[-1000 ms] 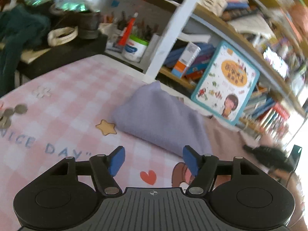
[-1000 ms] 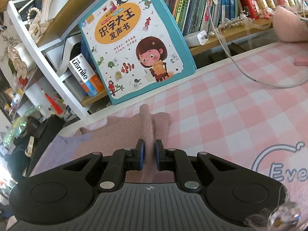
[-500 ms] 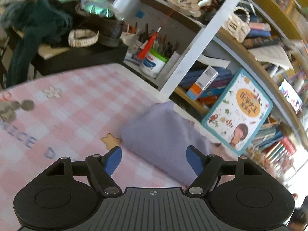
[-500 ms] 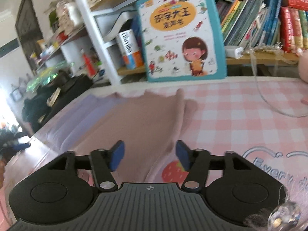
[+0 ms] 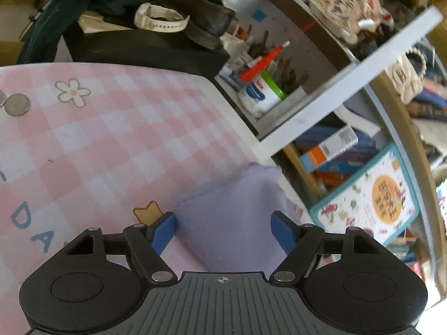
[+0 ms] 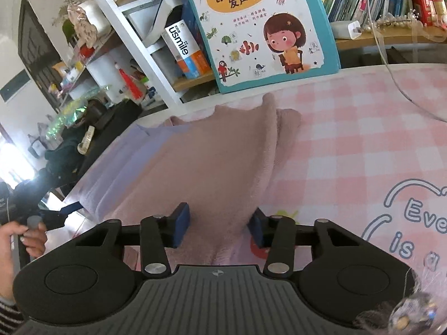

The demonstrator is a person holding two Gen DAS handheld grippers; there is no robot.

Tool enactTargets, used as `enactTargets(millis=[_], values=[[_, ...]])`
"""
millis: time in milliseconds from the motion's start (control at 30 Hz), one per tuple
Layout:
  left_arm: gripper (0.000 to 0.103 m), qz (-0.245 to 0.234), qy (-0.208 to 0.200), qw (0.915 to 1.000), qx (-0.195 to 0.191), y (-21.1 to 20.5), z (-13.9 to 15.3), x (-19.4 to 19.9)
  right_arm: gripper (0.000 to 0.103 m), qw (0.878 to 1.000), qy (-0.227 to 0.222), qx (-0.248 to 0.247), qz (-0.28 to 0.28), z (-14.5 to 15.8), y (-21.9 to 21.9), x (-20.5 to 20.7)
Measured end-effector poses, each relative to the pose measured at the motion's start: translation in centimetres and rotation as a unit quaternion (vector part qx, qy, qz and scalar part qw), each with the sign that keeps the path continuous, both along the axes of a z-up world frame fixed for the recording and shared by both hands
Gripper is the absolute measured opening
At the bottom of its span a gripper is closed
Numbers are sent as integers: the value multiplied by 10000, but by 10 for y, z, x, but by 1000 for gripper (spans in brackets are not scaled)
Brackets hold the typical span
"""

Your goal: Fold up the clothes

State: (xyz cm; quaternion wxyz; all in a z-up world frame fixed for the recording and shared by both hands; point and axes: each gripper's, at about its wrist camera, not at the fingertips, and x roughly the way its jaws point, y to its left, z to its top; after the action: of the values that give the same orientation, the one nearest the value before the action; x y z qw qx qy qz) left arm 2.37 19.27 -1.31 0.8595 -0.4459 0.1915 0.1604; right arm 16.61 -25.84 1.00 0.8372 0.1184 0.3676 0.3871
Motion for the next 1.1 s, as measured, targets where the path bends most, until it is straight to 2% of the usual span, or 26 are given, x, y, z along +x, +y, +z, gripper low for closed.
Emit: enactTargets(millis=[100,133,167,200,233,267,433,533,633,733,800,833,900,933,967,1033,1100], values=[[73,43,-86,9999,-143,4,-3,1,37,10000,-74,3,4,-2,0,-1],[67,56,-90,9998,-167,6,-4,2,36,9999,-117,-30,6,-2,1,-1],[53,70,-93,9998,-191,7,-5,2,36,9999,-161,-63,8,-2,2,-1],[46,129,-44,9997,-203,8,-6,2,36,9997,-222,-116,12,-2,4,-2],[32,189,6,9996,-216,10,-8,2,36,9994,-294,-181,18,-1,7,-4],[25,127,-25,9999,-95,8,-3,1,35,9990,-366,-246,23,-1,9,-6],[25,-188,-185,9983,514,-2,19,-3,35,9987,-451,-244,50,-3,10,-6],[35,-376,-281,9950,878,-8,32,-5,35,9985,-489,-249,53,-3,12,-6],[44,-102,0,9999,40,7,6,-3,35,9984,-508,-226,58,-4,11,-6],[57,-94,-183,9996,-193,7,-8,-4,35,9983,-526,-235,67,-4,11,-6],[58,-118,-152,9998,-42,4,-7,0,35,9981,-547,-263,72,-4,12,-6],[57,-125,-147,9998,62,3,-6,5,35,9980,-562,-280,70,-4,13,-7],[49,-34,-170,9997,155,3,-7,9,35,9977,-594,-314,62,-4,14,-8],[31,104,-102,9997,172,3,-8,11,35,9975,-615,-333,53,-4,15,-9],[20,239,-57,9996,145,5,-11,13,35,9973,-639,-358,46,-3,15,-9],[17,390,-211,9990,-78,9,-17,10,35,9969,-674,-400,31,-3,18,-11],[14,363,-344,9987,115,3,-10,4,35,9964,-718,-458,-2,-2,20,-13]])
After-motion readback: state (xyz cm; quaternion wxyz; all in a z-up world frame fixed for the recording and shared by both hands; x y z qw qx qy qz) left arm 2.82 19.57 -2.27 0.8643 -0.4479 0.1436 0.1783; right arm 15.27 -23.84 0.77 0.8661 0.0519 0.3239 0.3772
